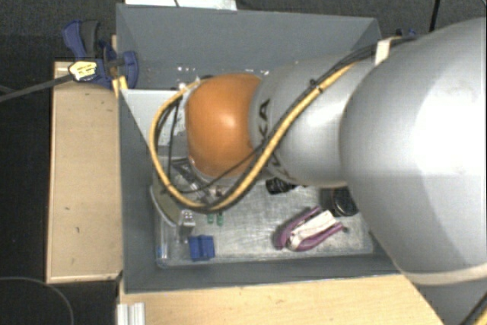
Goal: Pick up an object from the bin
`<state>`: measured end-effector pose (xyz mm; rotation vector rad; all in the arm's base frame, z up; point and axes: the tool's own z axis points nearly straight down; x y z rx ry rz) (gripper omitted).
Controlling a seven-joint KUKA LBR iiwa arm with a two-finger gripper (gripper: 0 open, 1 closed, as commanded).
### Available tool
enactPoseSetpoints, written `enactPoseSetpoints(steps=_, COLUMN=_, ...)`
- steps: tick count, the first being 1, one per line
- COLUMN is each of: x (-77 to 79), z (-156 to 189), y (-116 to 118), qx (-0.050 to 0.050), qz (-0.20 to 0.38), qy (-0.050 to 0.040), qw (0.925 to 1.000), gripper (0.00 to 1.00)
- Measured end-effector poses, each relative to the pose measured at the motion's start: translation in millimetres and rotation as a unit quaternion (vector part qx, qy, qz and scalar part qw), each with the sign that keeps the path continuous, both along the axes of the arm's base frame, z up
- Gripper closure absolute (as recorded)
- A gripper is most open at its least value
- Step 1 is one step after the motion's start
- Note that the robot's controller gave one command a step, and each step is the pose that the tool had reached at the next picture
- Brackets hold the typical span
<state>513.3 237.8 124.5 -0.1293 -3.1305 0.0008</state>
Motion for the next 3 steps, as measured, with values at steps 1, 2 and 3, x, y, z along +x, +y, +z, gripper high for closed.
enactPoseSetpoints(steps=1, x=14.9, z=12.5, y=-26.1, qx=0.001, qz=0.179, qy=-0.0069, qw=0.9839, gripper=0.00)
enactPoseSetpoints(steps=2, x=-34.4, z=25.5, y=-11.8, qx=0.002, qz=0.255, qy=-0.0044, qw=0.9670, gripper=0.00)
enactPoseSetpoints(steps=3, x=-27.5, z=-35.6, y=-16.1, qx=0.002, qz=0.292, qy=-0.0127, qw=0.9563, gripper=0.00)
